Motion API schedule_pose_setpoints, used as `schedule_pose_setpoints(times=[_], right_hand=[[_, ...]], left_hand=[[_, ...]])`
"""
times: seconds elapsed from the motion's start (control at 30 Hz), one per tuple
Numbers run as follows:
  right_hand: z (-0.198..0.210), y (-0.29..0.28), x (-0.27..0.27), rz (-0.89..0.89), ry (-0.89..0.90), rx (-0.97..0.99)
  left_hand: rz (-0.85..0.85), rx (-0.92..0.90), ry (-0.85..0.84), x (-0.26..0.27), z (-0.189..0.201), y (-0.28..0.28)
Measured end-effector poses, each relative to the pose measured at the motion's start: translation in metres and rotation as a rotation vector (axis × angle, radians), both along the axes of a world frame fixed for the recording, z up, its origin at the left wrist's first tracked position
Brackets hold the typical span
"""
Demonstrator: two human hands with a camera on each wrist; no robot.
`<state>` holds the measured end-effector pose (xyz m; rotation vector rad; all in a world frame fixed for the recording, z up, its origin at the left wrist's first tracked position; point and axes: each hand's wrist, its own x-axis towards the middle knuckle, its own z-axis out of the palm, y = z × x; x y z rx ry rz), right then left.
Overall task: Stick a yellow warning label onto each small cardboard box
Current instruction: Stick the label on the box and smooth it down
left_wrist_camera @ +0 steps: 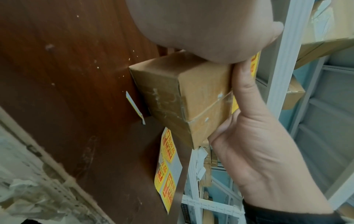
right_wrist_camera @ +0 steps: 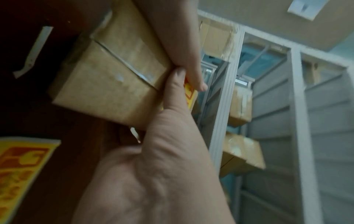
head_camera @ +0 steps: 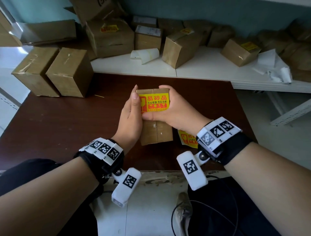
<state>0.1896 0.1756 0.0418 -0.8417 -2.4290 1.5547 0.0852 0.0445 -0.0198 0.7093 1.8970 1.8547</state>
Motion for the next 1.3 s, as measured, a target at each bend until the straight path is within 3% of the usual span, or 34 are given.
schedule_pose_setpoints(times=[0.23, 0.43, 0.57, 0.77, 0.93, 1.0, 1.13, 1.3], right_hand=[[0.006, -0.006, -0.003, -0.101, 0.062, -0.137], [-0.001, -0.001, -0.003, 0.084, -0.003, -0.101], [0.004, -0.005, -0.003, -0.050, 0.081, -0.185], [-0.006, -0.008, -0.001, 0.063, 0.033, -0.019], [-0.008, -0.014, -0.006, -0.137, 0.158, -0.115], [-0.012, -0.015, -0.008, -0.142, 0.169, -0.135], [-0.018, -0.020, -0.004, -0.072, 0.144, -0.054], [-0.020, -0.015, -0.006, -0.268, 0.220, -0.001]], left_hand=[[0.025, 0.041, 0.020, 0.008, -0.002, -0.004], [0.079, 0.061, -0.024, 0.005, -0.002, -0.003], [0.075, 0.039, 0.001, 0.006, -0.003, -0.002], [0.096, 0.078, -0.041, 0.005, -0.002, -0.002], [0.095, 0.016, -0.020, 0.006, 0.000, -0.001], [0.099, 0.005, -0.007, 0.006, -0.001, -0.001], [0.112, 0.019, 0.020, 0.005, 0.001, -0.003], [0.114, 0.006, -0.012, 0.004, 0.002, -0.001]])
